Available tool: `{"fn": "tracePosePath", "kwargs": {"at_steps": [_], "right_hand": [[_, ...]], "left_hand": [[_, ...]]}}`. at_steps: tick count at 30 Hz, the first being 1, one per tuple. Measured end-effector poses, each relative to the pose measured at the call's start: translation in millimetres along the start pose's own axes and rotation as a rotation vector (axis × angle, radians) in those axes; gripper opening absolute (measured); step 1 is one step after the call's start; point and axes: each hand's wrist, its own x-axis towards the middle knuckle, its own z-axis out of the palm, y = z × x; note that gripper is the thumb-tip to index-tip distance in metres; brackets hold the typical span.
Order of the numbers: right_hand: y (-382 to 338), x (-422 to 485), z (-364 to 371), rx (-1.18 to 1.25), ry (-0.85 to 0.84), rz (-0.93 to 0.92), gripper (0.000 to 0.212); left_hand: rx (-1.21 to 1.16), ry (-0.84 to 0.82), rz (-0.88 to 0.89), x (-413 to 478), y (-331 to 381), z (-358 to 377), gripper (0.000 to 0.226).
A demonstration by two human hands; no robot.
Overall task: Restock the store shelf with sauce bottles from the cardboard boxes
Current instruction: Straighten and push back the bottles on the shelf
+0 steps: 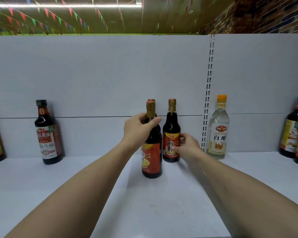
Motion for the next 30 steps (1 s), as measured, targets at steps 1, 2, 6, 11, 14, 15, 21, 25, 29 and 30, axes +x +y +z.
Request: {"fn": "tracePosePath", "kwargs": {"at_steps": [1, 2, 6, 11, 14, 15, 21, 25, 29, 30], "right_hand": [[1, 2, 1, 0.017, 0.012, 0.015, 0.068], [2, 4, 2, 0.026, 0.017, 0.023, 0.065], [1, 9, 0, -0.005, -0.007, 0.013, 0.059], [4, 12, 1, -0.013, -0.04, -0.001, 0.064], [5, 11, 1, -0.007, -0.036, -0.01, 0.064], [5, 11, 0, -0.006, -0.041, -0.006, 0.064], [-4, 2, -3, -0.173, 0.167, -0.045, 0.069], [-21, -14, -13, -0.227, 0.365, -0.369, 0.022], [-34, -23, -16, -0.011, -0.118, -0.246, 0.029], [-36, -26, -14, -0.043, -0.21, -0.211, 0.037]], "left_hand": [[0.006, -0.002, 0.008, 0, -1, 1, 0.036], [0.013, 0.0, 0.019, 1, -3, 1, 0.033], [0.044, 0.024, 0.049, 4, -7, 4, 0.03], [0.138, 0.066, 0.085, 6, -9, 8, 0.034], [0.207, 0.104, 0.111, 6, -9, 11, 0.038], [0.221, 0.111, 0.116, 5, -9, 12, 0.038], [0.331, 0.104, 0.132, 7, -7, 12, 0.041], [0.477, 0.072, 0.116, 10, 2, 11, 0.042], [0.504, 0.045, 0.078, 9, 5, 7, 0.025], [0.491, 0.047, 0.072, 8, 6, 6, 0.022]]}}
